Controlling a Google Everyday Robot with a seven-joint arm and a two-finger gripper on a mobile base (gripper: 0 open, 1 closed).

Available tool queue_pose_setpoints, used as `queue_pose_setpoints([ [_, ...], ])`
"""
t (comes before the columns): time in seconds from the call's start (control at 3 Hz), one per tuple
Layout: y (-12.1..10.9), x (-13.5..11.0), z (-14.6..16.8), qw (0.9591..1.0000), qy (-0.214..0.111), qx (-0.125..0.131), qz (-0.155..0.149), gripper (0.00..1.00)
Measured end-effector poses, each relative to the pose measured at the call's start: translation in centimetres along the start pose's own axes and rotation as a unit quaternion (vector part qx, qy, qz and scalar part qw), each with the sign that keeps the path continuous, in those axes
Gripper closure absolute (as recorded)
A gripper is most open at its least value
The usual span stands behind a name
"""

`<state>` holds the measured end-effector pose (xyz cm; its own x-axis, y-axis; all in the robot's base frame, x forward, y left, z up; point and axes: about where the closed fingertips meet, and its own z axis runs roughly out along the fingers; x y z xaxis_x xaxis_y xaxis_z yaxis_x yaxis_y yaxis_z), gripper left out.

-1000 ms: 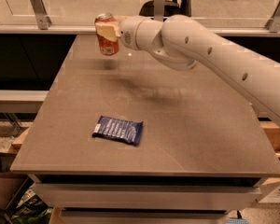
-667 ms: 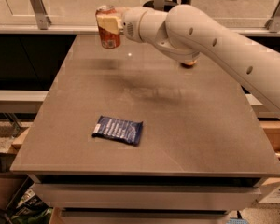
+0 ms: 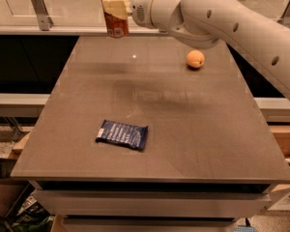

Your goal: Pick coke can

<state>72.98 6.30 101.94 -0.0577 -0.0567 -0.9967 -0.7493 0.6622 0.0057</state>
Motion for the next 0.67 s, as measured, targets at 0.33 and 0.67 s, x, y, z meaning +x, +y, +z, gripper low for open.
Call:
queue_pose_setpoints([
  [0.33,-0.27,-3.01,-1.92,0.9999,-0.002,0.010,-0.004,1.00],
  [0.67,-0.27,-3.01,-1.92,0.9999,-0.002,0.010,-0.004,1.00],
])
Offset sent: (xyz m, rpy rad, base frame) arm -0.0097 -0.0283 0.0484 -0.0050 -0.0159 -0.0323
